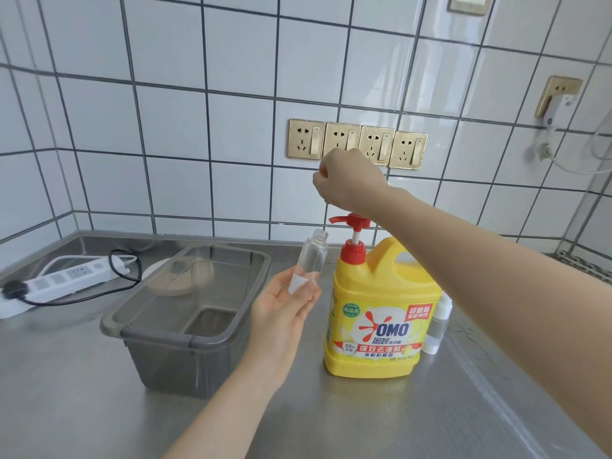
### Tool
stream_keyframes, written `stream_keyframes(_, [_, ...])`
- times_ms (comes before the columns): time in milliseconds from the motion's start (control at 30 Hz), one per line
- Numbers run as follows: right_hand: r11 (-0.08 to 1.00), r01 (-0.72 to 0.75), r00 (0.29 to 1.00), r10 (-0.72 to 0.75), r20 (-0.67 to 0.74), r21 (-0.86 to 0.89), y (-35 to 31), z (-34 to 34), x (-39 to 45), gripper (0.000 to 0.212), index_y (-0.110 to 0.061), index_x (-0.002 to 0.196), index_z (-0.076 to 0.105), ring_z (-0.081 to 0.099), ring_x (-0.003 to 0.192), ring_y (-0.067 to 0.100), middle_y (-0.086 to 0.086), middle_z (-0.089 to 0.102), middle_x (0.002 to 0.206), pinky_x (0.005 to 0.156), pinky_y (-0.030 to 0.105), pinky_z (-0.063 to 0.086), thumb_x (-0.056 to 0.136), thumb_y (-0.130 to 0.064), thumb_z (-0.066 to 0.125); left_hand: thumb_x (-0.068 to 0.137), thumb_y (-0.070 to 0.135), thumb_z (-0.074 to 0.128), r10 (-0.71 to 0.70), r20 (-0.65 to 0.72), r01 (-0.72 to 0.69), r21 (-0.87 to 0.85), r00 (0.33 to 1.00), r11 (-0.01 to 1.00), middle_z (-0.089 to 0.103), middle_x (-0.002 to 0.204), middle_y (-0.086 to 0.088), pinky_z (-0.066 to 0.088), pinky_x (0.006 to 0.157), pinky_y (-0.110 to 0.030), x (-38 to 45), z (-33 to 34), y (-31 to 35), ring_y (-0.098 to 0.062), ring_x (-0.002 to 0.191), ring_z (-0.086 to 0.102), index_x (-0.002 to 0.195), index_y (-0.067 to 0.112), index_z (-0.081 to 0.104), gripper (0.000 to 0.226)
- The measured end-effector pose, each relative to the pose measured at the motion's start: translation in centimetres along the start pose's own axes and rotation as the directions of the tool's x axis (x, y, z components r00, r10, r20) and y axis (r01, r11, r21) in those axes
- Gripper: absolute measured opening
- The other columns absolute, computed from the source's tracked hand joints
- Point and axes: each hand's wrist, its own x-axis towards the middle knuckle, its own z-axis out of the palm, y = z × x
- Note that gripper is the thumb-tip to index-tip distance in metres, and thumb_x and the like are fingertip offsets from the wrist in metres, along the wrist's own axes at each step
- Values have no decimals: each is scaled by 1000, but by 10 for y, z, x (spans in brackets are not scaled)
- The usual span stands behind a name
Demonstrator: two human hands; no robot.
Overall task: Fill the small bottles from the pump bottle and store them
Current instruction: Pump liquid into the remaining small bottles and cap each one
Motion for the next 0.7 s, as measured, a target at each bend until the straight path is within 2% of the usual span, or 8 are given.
stream_keyframes(100, [983, -3, 1000, -2, 30, 181, -8, -17, -3, 28, -8, 71, 60, 69, 72, 27, 8, 69, 70, 72, 41, 59, 86, -21, 40, 68, 4, 82, 4, -43, -3, 28, 999, 1000, 73, 103, -16, 51, 92, -35, -10, -5, 6, -21, 92, 67, 112, 0, 58, 50])
stream_keyframes(200, [969, 5, 999, -17, 46, 247, -19, -34, -17, 33, -4, 77, 66, 67, 77, 23, 1, 70, 63, 75, 41, 58, 88, -21, 41, 71, 2, 75, 2, -13, -2, 47, 1000, 999, 70, 113, -22, 54, 95, -35, -26, -8, 12, -29, 98, 68, 112, 1, 54, 47])
stream_keyframes(367, [956, 58, 997, -68, 25, 286, -32, -55, -59, 30, 2, 86, 68, 67, 82, 28, 7, 75, 75, 70, 36, 57, 87, -18, 46, 78, -4, 70, -43, 43, 39, 90, 998, 995, 67, 119, -25, 51, 101, -40, -60, -16, 15, -37, 116, 63, 107, 7, 49, 38])
stream_keyframes(467, [933, 88, 992, -115, 58, 348, -35, -55, -92, 28, 2, 87, 69, 66, 77, 26, 8, 75, 78, 63, 31, 55, 87, -17, 48, 86, -11, 61, -53, 15, 50, 154, 999, 987, 68, 118, -25, 54, 95, -34, -80, -26, 16, -33, 106, 67, 106, 6, 49, 29])
stream_keyframes(533, [941, 94, 984, -137, 113, 325, -34, -46, -113, 27, -4, 86, 69, 65, 79, 25, 7, 74, 79, 66, 30, 54, 88, -21, 48, 87, -13, 58, -58, -6, 58, 182, 998, 981, 69, 116, -23, 55, 94, -34, -93, -34, 16, -29, 98, 70, 106, 5, 50, 27])
stream_keyframes(633, [958, 50, 967, -117, 224, 283, -24, -18, -136, 25, -9, 84, 67, 64, 80, 27, 10, 72, 85, 64, 28, 51, 88, -25, 48, 79, -10, 71, -63, -25, 67, 212, 998, 975, 69, 115, -23, 51, 101, -42, -109, -46, 15, -28, 94, 71, 112, 2, 49, 41])
stream_keyframes(700, [963, -8, 947, -79, 311, 270, -16, 3, -145, 24, -8, 83, 65, 65, 82, 30, 12, 71, 87, 66, 31, 53, 88, -23, 47, 63, 8, 82, -65, -36, 72, 232, 997, 970, 71, 111, -21, 47, 105, -48, -115, -49, 17, -29, 94, 71, 115, 1, 49, 63])
